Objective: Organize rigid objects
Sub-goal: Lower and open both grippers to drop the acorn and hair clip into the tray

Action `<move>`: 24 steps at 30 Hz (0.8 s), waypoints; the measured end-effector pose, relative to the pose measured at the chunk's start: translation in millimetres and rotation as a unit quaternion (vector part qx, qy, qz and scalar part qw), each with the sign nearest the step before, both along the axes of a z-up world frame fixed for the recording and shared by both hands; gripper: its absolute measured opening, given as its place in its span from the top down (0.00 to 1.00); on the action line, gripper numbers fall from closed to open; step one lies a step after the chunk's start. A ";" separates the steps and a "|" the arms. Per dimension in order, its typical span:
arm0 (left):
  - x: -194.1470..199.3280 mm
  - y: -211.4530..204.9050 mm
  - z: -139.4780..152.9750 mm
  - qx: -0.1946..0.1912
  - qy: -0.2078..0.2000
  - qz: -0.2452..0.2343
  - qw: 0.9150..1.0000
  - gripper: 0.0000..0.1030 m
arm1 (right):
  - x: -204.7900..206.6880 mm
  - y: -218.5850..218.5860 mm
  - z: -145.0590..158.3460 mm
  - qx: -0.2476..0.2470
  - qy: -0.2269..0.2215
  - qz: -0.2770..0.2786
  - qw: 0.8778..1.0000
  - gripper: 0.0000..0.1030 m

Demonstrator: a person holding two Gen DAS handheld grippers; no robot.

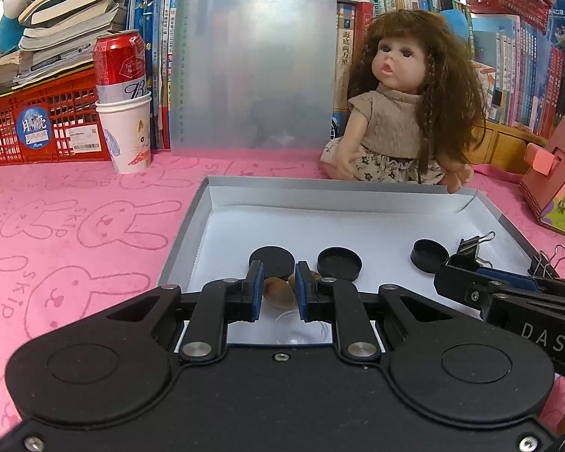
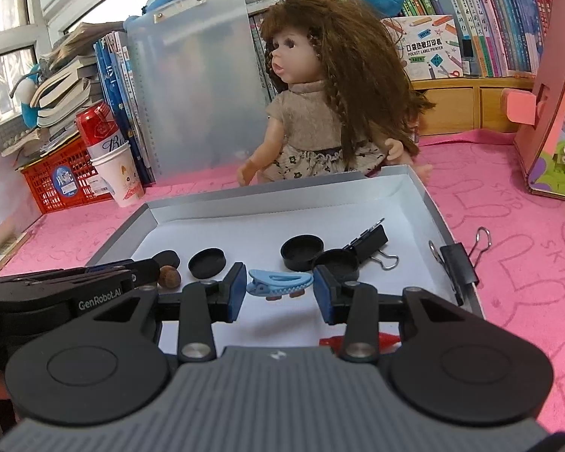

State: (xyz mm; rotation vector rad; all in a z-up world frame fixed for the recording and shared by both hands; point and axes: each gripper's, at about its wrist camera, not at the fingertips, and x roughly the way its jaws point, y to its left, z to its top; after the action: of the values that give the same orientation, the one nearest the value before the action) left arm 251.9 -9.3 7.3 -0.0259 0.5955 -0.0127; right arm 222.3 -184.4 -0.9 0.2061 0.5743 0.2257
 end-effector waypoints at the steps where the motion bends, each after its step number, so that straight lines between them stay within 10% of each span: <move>1: -0.4 -0.4 0.2 0.001 0.000 -0.001 1.000 0.83 | -0.2 0.1 0.2 0.000 0.000 0.000 1.000 0.54; 24: -5.6 -3.8 4.1 0.001 -0.002 -0.008 1.000 0.74 | -8.1 -1.0 5.4 -0.014 -0.016 -0.002 1.000 0.48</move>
State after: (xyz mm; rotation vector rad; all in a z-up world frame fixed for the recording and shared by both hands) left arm 246.3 -13.1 11.5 -0.0199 0.5914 -0.0276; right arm 214.2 -185.3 4.5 0.1767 0.5457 0.2167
